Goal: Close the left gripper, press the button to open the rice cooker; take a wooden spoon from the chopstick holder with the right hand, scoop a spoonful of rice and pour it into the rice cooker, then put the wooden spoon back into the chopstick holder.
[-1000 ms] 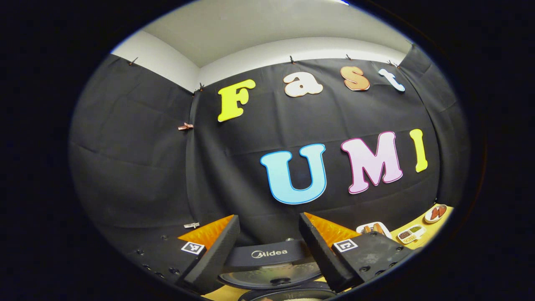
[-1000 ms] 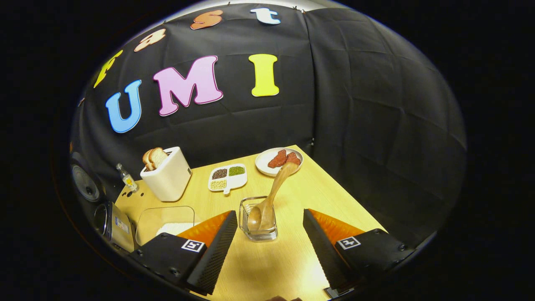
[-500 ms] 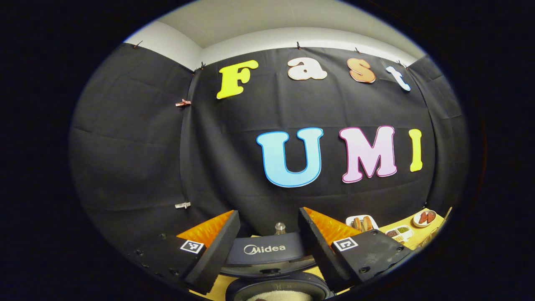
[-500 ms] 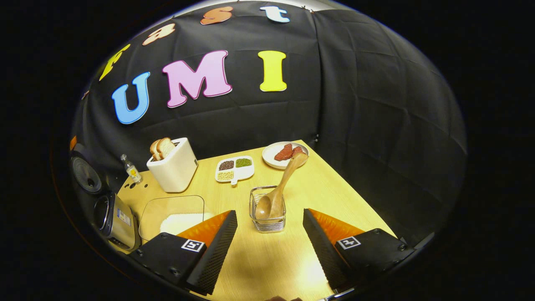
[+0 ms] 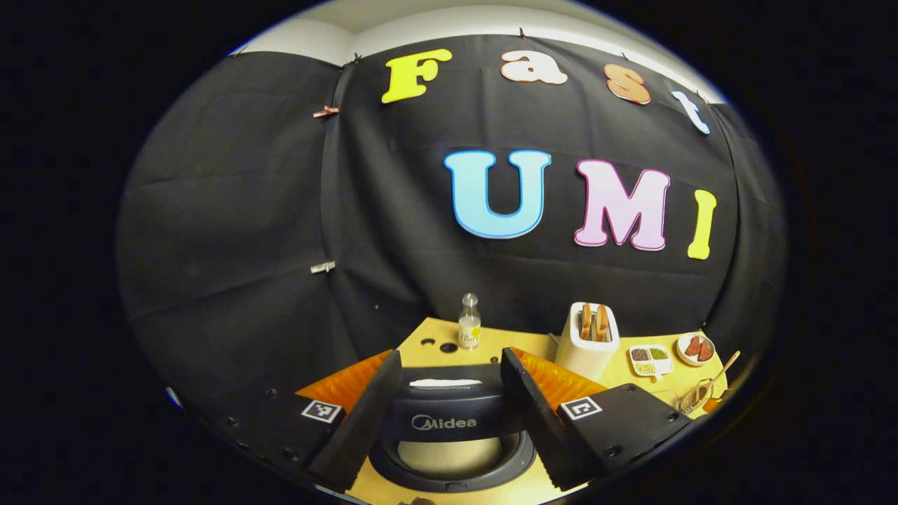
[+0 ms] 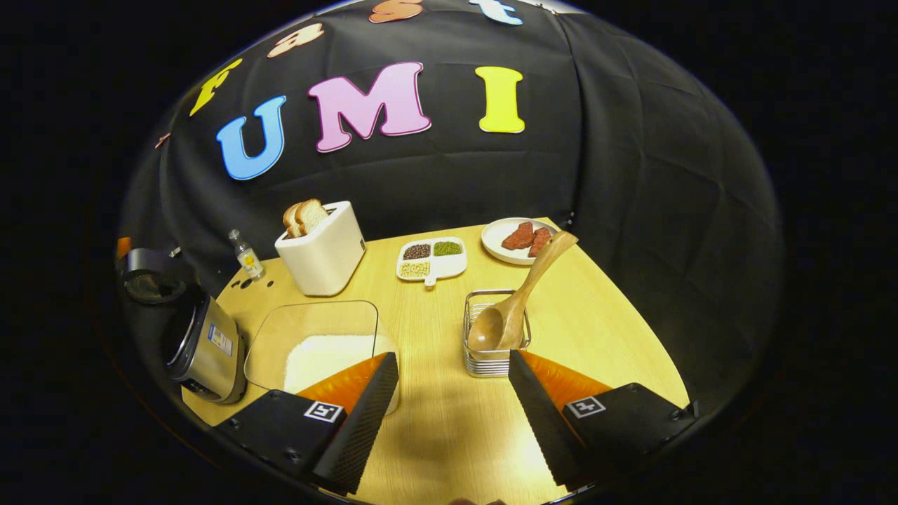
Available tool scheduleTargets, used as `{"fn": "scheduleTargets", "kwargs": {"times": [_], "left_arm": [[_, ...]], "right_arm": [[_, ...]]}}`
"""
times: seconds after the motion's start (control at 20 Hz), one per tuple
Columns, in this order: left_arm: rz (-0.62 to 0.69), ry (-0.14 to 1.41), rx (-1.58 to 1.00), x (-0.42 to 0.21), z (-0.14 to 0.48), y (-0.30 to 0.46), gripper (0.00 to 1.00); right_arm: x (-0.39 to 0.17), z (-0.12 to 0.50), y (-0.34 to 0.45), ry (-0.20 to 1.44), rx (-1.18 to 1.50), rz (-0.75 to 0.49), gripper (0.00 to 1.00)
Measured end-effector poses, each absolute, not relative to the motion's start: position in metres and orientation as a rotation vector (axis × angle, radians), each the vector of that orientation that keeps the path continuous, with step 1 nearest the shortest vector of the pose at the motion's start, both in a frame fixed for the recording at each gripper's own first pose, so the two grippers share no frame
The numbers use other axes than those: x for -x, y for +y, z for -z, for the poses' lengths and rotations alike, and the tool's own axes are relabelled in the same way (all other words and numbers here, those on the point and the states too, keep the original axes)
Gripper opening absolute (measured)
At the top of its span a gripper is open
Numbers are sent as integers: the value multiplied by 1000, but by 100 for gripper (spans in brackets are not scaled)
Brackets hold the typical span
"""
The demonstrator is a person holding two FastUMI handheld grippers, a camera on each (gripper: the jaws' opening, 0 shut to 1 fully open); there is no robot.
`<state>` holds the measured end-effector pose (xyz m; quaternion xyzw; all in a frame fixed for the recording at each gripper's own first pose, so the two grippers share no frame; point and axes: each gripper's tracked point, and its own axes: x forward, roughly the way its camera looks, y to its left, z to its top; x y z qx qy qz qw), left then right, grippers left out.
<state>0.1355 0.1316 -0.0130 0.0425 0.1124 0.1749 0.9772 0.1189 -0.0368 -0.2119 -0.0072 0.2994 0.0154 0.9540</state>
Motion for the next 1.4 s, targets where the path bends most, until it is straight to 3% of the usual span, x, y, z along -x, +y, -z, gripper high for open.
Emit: {"fn": "scheduleTargets", "kwargs": {"times": [0.2, 0.6, 1.1, 1.4], "left_arm": [[-359, 357, -48, -117, 84, 133, 98], [-335, 365, -69, -97, 159, 130, 99], [-298, 297, -102, -100, 167, 130, 100], [-230, 223, -139, -95, 131, 108, 97]], "right_arm": [[-106, 223, -40, 652, 13, -39, 99], [-88, 226, -35, 683, 32, -69, 99], [-63, 212, -40, 645, 100, -39, 99], [-49, 164, -45, 533, 57, -58, 99]]}}
